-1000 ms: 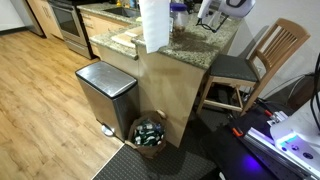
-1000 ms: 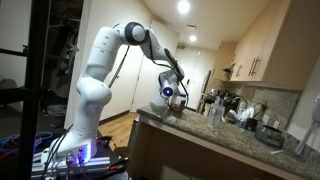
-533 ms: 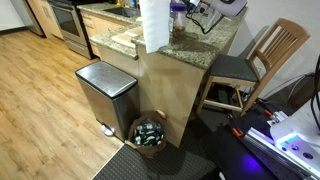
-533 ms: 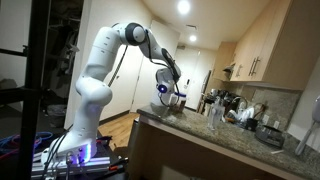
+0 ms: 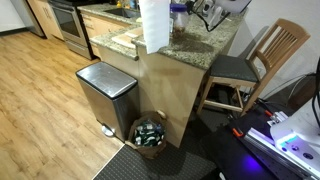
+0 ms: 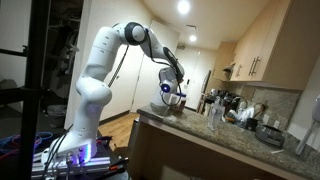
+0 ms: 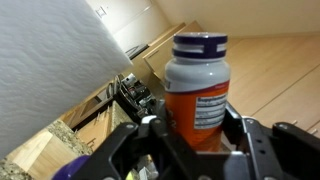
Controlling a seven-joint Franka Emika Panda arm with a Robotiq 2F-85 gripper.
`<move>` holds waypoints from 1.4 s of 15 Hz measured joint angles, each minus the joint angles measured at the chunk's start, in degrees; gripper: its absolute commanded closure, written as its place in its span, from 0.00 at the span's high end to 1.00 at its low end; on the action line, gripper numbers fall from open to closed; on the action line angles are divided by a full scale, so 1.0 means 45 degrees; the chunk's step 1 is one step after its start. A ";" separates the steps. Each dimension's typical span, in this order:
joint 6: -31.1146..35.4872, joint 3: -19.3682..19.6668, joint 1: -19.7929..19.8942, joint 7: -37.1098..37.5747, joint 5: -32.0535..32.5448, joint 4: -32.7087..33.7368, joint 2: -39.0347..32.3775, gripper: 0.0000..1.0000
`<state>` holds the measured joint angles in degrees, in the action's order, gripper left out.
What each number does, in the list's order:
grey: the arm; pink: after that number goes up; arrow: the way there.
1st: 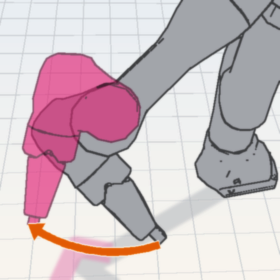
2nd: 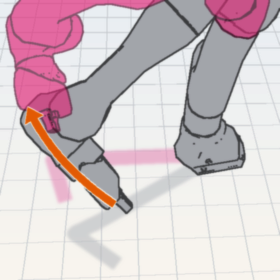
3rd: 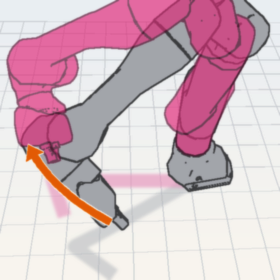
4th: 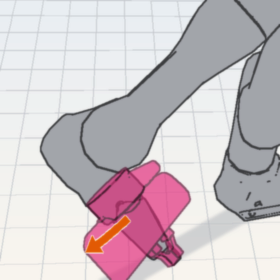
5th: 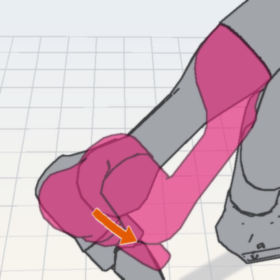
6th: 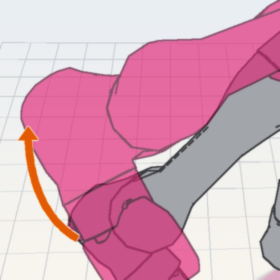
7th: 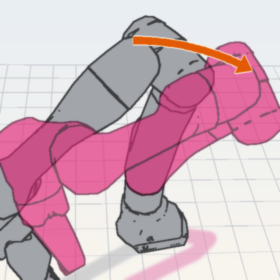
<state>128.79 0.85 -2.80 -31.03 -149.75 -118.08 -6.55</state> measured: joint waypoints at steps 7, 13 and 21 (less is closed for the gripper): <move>0.1010 0.0379 0.0394 0.2193 0.0120 0.0598 0.0023 0.24; 0.1744 0.0424 0.0540 0.5556 0.0121 0.0819 0.0063 0.24; 0.4314 -0.0154 0.0353 1.0884 0.1880 0.1170 0.0073 0.49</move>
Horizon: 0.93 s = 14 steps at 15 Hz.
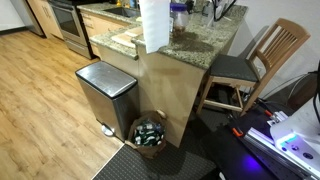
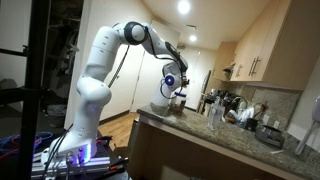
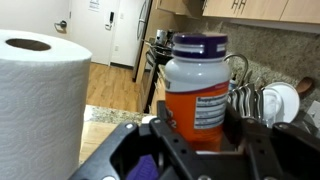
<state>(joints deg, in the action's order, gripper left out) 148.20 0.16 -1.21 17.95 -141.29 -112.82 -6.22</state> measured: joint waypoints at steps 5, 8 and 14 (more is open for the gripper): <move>-0.0014 -0.0004 -0.0004 0.0363 0.0000 -0.0007 -0.0037 0.24; -0.0309 -0.0053 -0.0005 0.1801 0.0023 -0.0036 -0.0041 0.24; -0.0438 -0.0189 -0.0005 0.4588 0.1084 -0.0047 -0.0041 0.49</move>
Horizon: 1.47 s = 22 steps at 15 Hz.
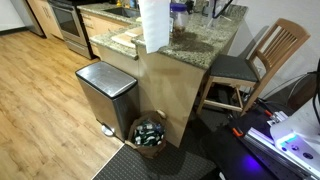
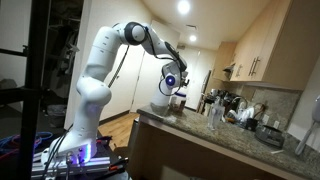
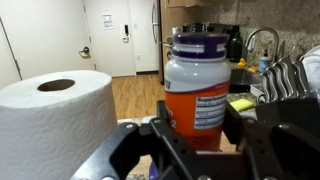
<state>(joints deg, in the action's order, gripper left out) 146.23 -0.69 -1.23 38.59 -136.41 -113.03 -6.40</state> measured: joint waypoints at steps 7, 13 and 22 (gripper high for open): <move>0.0010 0.0010 0.0004 -0.0287 0.0007 0.0000 -0.0021 0.24; 0.0433 -0.0032 -0.0007 -0.0198 0.0179 0.0000 -0.0033 0.49; -0.0003 -0.0027 0.0022 -0.0527 0.0179 -0.0006 -0.0059 0.24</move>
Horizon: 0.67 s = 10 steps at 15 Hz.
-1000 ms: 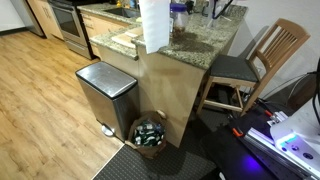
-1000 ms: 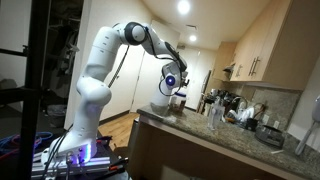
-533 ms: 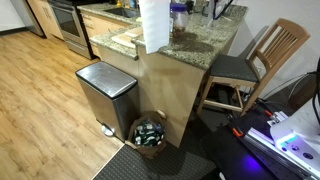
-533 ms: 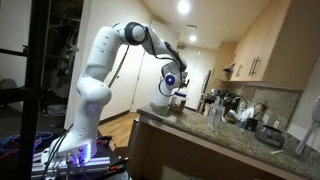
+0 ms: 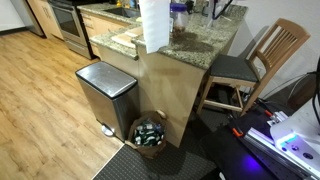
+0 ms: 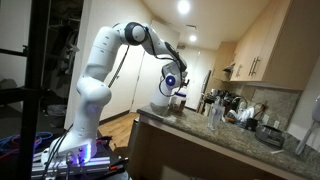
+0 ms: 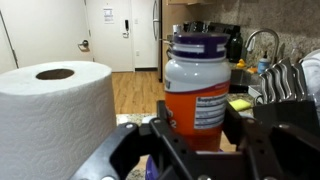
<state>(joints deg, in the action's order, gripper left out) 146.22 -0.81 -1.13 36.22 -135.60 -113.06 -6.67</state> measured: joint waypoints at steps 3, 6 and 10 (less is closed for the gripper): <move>-0.0687 0.0059 0.0031 -0.0399 0.0001 -0.0027 -0.0044 0.24; -0.0736 0.0063 0.0039 -0.0585 0.0167 -0.0041 -0.0075 0.49; -0.0712 0.0068 0.0044 -0.0720 0.0185 -0.0045 -0.0088 0.49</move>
<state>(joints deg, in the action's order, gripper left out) 143.01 -0.51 -0.93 32.98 -134.77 -113.26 -7.06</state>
